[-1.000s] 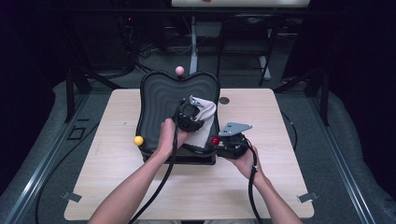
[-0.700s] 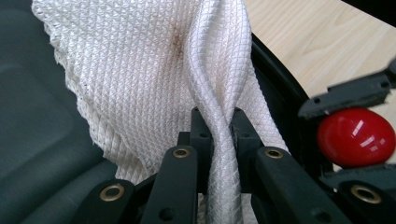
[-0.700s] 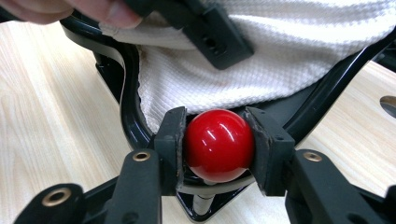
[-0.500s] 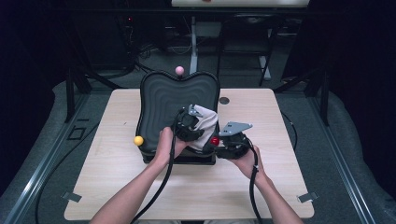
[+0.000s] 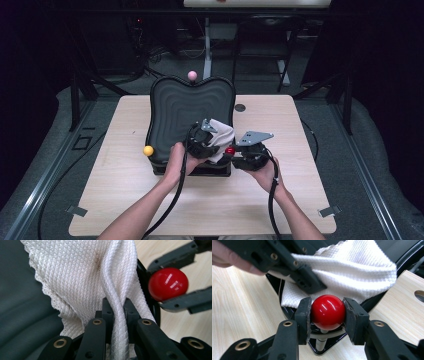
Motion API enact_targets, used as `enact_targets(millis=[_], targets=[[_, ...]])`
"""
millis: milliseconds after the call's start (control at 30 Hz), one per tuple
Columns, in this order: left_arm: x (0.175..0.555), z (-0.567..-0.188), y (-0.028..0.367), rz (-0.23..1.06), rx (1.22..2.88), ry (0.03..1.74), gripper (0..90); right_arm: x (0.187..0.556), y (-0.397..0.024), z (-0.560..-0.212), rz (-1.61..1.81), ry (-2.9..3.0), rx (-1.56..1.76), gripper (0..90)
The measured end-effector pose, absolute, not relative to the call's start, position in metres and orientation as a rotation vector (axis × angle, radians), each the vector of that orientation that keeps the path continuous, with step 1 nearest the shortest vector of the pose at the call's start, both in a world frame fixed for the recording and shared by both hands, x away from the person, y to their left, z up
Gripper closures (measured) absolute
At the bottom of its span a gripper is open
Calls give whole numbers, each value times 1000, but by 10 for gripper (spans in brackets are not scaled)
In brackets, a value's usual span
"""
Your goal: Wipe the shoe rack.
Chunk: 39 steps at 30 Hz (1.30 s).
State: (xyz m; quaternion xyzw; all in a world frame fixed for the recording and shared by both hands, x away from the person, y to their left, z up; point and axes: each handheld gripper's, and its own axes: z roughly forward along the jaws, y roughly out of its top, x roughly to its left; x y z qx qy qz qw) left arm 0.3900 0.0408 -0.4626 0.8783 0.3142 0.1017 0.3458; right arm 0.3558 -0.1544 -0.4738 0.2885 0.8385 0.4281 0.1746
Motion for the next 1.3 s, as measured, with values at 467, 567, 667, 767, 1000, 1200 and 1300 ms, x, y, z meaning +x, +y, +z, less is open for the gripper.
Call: enact_targets(millis=[467,567,667,767,1000,1200,1300], targets=[[381,-470,42,206,2291,789,829,355,-154,-476,1232,2362,826,599],[382,-470,43,197,2288,789,829,355,-155,-476,1229,2364,824,600],[382,-470,44,185,2284,787,829,355,-155,-476,1235,2362,826,600],[382,-469,46,169,2272,789,829,355,-155,-476,1237,2360,828,599],[380,-464,52,178,2260,787,826,355,-157,-476,1201,2374,832,520],[377,-456,58,192,2245,780,822,349,-165,-473,1200,2361,828,474],[372,-447,60,204,2238,775,821,345,-172,-472,1196,2354,851,453]])
